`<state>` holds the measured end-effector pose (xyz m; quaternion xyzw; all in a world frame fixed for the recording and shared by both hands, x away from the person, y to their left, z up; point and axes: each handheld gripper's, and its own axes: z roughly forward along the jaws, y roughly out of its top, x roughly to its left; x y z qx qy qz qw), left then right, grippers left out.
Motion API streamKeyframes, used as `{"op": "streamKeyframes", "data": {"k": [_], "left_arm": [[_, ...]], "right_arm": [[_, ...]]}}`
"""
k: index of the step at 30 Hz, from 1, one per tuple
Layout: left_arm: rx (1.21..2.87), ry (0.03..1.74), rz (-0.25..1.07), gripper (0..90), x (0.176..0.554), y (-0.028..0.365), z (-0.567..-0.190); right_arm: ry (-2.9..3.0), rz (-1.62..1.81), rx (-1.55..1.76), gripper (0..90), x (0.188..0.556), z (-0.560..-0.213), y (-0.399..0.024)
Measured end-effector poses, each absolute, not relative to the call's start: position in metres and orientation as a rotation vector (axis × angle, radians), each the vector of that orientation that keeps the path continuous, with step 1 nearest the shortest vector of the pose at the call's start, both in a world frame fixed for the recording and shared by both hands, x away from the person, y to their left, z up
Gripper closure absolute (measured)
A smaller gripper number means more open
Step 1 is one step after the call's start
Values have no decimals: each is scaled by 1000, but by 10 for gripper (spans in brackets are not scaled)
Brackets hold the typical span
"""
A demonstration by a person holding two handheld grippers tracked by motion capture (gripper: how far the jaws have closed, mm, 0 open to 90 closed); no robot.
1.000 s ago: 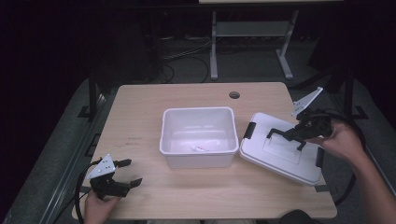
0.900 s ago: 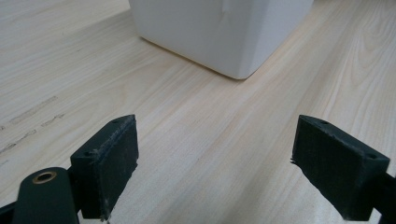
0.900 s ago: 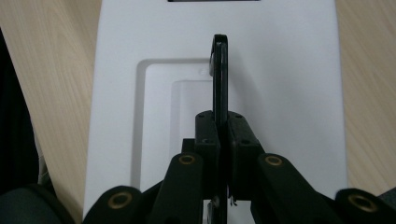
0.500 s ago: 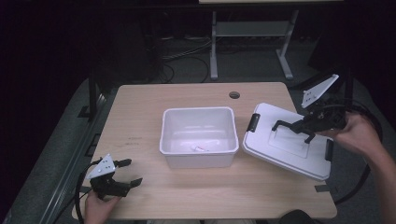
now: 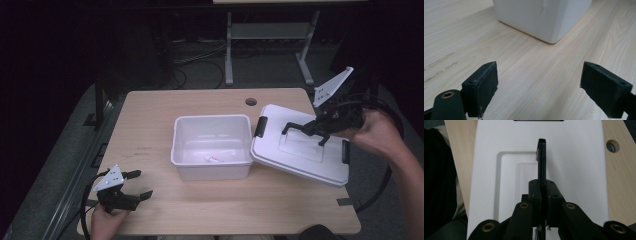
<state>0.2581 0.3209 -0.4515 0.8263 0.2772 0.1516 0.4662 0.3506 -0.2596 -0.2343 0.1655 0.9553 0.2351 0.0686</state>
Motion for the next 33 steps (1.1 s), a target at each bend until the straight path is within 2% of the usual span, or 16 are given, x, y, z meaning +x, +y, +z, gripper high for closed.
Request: {"op": "streamKeyframes", "data": {"k": [33], "left_arm": [[2021,683,373,138,257,324,-450]], "right_arm": [[2952,715,244,844,379,-227,-152]]}}
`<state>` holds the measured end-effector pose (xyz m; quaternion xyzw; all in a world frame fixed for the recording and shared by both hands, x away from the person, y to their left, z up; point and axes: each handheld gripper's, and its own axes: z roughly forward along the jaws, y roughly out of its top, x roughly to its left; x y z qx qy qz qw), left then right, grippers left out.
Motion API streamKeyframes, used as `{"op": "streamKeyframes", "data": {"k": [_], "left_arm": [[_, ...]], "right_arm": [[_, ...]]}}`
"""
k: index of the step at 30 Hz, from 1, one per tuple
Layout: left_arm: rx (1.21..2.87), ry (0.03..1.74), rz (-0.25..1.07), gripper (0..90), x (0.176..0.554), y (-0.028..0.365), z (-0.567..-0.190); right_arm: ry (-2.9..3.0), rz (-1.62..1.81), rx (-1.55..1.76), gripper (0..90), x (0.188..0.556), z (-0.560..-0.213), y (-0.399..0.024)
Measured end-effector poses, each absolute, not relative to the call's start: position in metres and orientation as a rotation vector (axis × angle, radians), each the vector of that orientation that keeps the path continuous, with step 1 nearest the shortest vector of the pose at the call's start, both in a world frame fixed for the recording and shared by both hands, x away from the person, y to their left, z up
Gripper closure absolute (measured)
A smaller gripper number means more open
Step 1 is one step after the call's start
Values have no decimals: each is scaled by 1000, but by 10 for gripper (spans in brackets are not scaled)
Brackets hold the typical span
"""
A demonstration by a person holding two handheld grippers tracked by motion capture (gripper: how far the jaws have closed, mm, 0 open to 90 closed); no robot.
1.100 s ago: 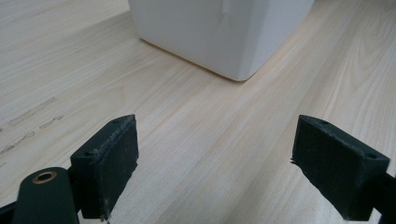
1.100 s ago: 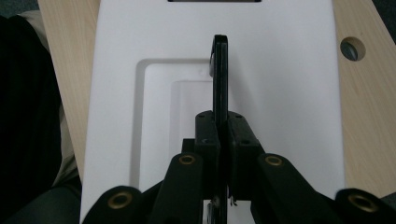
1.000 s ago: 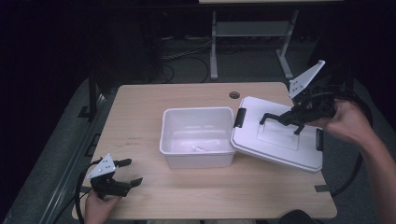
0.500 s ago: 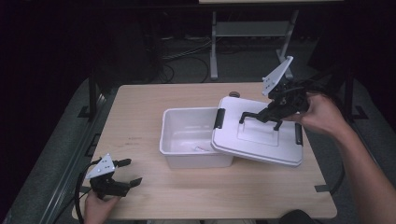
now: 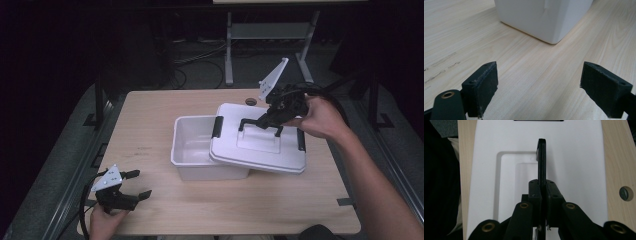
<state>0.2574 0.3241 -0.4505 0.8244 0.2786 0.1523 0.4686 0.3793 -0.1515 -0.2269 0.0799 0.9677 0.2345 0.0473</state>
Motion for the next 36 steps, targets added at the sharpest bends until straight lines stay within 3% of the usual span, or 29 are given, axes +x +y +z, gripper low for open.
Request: {"op": "streamKeyframes", "data": {"k": [36], "left_arm": [[2013,684,376,138,257,325,-450]], "right_arm": [[3016,714,127,844,408,-244,-80]]}}
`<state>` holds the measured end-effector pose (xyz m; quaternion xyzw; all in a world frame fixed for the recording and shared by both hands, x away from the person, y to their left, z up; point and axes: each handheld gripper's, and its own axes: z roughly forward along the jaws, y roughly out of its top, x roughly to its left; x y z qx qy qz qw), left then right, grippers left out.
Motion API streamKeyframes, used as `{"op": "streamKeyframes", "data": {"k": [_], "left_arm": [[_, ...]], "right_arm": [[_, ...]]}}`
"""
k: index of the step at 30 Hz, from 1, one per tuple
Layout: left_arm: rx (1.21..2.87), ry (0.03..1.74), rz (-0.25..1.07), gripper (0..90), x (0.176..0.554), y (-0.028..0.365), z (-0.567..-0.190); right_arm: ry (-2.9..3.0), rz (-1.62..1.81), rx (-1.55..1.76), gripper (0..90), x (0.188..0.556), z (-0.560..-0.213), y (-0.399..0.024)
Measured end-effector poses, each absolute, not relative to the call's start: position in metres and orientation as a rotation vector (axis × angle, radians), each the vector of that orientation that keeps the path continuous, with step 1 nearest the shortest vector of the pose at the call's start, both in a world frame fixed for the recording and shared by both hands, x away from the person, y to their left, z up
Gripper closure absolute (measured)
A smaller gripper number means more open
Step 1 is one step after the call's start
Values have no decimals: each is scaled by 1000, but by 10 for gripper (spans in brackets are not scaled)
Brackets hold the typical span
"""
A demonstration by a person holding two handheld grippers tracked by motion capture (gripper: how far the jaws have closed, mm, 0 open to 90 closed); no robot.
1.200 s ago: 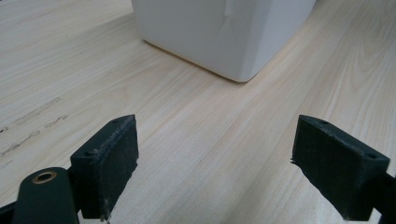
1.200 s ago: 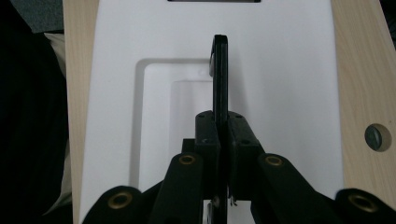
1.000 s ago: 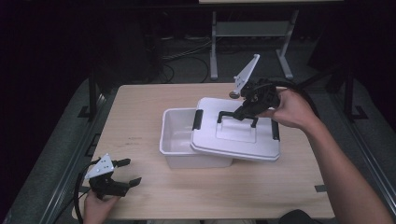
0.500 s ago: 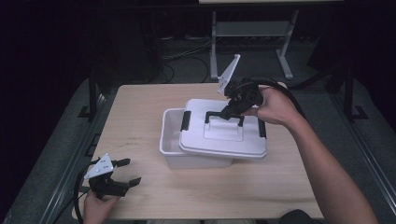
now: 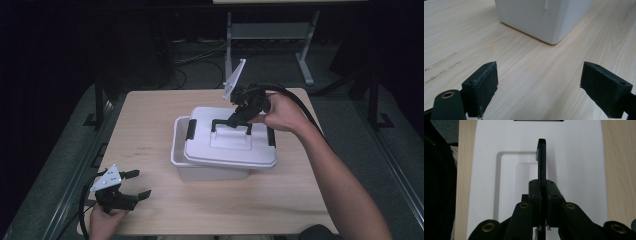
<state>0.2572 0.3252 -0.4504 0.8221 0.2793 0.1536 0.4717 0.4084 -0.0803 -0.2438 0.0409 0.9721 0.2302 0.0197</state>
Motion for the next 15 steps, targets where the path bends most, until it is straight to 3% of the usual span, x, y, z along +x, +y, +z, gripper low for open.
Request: {"op": "streamKeyframes", "data": {"k": [15], "left_arm": [[2016,682,374,138,258,327,-451]], "right_arm": [[3033,703,74,844,418,-246,-55]]}}
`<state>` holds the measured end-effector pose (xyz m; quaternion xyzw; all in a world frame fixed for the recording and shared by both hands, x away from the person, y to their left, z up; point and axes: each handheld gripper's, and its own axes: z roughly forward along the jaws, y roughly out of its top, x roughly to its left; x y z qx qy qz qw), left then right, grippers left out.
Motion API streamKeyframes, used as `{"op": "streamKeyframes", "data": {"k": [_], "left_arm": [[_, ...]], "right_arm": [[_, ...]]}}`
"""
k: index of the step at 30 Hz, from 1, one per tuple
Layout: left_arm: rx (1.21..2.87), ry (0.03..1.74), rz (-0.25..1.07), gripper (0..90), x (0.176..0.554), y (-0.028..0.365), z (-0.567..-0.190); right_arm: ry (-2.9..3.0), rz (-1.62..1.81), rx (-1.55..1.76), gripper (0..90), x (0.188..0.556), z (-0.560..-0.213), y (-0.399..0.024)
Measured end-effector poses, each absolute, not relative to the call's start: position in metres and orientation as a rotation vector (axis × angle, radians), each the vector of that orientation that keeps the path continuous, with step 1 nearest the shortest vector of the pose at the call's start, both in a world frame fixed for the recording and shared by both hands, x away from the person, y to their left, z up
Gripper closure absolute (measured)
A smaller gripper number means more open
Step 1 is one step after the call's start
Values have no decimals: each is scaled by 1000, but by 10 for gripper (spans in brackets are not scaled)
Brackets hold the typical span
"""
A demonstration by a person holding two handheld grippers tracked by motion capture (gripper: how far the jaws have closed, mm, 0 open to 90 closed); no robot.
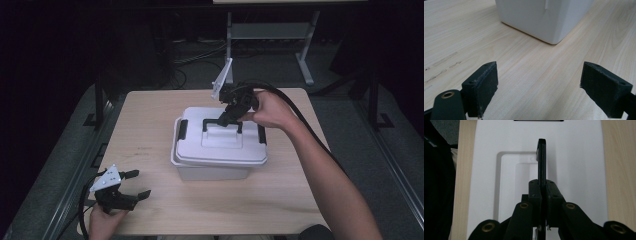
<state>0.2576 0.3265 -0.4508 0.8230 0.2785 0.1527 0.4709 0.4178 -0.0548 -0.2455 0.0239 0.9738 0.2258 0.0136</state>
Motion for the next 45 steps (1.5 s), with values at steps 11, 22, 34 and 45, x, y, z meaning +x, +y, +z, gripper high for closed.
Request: {"op": "streamKeyframes", "data": {"k": [11,22,34,45], "left_arm": [[2010,684,375,138,258,327,-451],[2009,685,374,138,258,328,-451],[2008,684,374,138,257,328,-451],[2003,691,374,138,256,330,-450]], "right_arm": [[3057,718,74,844,428,-258,-44],[3074,708,60,844,435,-266,-32],[3080,712,44,843,438,-267,-28],[3083,708,35,843,441,-269,-30]]}}
